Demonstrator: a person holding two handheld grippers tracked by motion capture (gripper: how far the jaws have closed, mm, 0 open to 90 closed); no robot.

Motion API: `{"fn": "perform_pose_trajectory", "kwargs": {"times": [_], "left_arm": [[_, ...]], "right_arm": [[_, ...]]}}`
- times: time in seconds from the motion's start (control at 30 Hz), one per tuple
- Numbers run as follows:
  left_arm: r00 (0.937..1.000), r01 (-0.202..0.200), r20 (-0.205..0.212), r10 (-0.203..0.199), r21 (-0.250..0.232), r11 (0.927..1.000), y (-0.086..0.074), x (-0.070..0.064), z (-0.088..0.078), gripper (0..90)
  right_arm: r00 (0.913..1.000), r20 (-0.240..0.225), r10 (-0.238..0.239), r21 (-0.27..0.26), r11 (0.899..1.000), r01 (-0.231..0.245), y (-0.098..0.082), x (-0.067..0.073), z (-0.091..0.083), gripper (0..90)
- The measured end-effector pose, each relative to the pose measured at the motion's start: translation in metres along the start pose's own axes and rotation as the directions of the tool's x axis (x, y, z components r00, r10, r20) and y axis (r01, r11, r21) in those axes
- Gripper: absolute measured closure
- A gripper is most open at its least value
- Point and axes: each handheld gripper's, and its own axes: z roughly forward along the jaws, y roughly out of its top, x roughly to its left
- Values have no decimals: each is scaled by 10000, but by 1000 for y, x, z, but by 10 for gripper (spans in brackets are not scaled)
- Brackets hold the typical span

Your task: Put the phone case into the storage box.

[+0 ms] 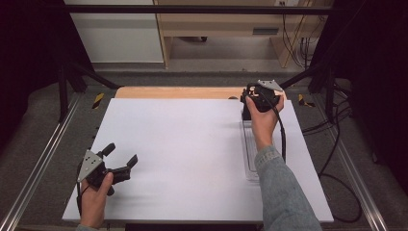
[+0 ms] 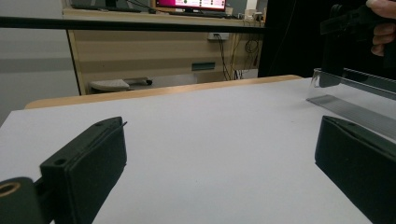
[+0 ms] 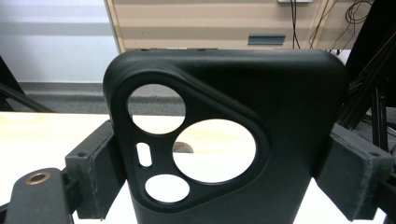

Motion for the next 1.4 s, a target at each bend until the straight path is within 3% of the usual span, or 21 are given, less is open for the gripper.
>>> {"fn": "perform_pose_trajectory", "kwargs": {"times": [0.53, 1.4], "left_arm": [[10000, -31, 88, 31, 40, 10000, 0, -1, 1, 22], [9998, -84, 204, 83, 56, 9999, 0, -4, 2, 22]], "right_arm": [[9996, 282, -76, 294, 9995, 68, -18, 4, 8, 132], [9993, 362, -48, 297, 9996, 37, -24, -1, 14, 132]]}}
